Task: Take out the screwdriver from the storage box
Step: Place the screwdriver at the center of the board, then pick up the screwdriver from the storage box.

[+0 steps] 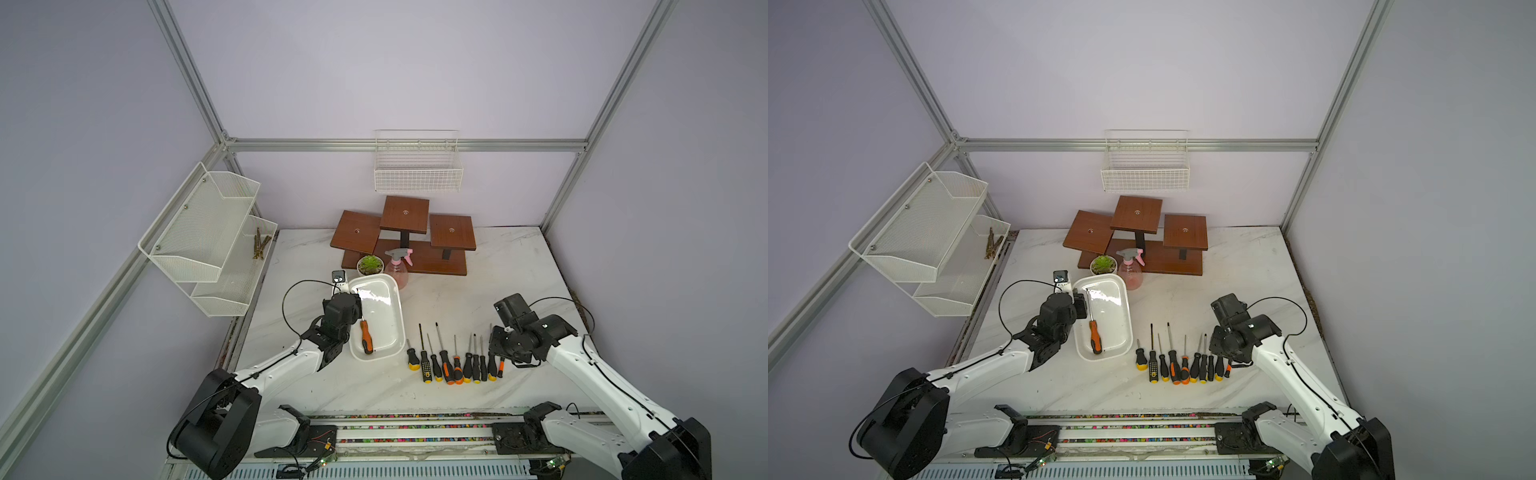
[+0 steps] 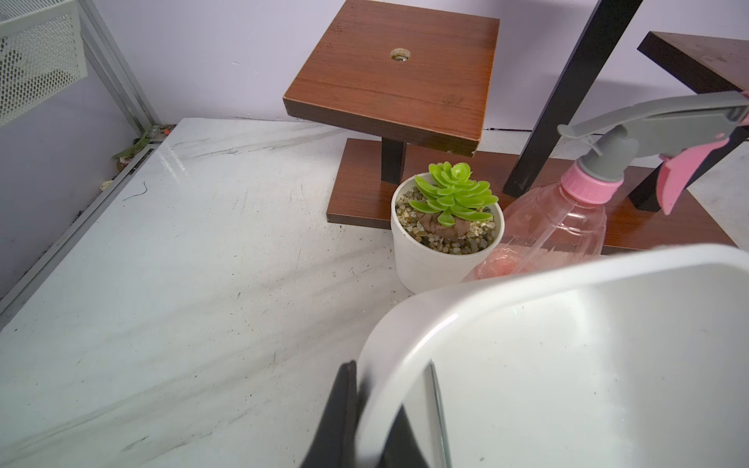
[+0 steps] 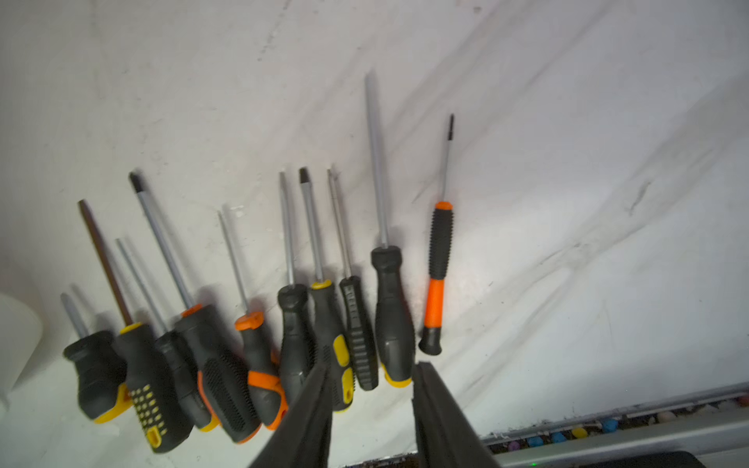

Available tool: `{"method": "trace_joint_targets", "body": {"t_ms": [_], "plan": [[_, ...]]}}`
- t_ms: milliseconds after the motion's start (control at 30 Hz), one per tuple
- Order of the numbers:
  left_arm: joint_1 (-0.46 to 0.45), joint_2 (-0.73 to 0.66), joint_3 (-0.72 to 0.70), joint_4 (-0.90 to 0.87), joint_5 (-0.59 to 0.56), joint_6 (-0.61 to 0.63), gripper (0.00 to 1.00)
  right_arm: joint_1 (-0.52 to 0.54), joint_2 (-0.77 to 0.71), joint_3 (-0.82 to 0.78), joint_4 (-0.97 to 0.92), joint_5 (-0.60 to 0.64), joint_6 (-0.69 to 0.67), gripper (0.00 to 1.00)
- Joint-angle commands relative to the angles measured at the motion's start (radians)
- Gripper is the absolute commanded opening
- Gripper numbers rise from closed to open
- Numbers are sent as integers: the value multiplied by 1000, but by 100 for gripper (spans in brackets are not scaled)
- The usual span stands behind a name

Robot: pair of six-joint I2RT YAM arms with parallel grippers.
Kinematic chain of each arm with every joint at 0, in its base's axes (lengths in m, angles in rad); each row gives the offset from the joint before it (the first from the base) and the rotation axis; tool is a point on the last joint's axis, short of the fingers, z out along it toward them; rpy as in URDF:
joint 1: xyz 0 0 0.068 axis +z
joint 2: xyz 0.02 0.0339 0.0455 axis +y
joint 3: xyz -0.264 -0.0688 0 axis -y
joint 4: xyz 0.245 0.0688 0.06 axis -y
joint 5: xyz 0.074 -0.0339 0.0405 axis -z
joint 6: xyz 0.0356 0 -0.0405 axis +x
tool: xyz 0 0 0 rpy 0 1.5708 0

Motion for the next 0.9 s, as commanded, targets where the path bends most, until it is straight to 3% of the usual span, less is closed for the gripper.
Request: {"method": "trace_joint_targets", "body": {"t_ms": [0, 167, 300, 400, 633, 867], "plan": [[6, -25, -1, 20, -9, 11, 0, 188, 16, 58, 59, 77, 91, 41], [6, -20, 12, 4, -2, 11, 0, 537, 123, 153, 136, 289, 202, 45], [6, -17, 15, 0, -10, 8, 0, 689, 242, 236, 239, 367, 231, 48], [6, -11, 24, -10, -15, 4, 0, 736, 326, 288, 360, 391, 205, 51], [6, -12, 23, -16, -27, -6, 0, 739, 482, 303, 693, 367, 129, 58], [6, -24, 14, -7, -34, -11, 0, 733, 688, 385, 824, 294, 99, 60]]}}
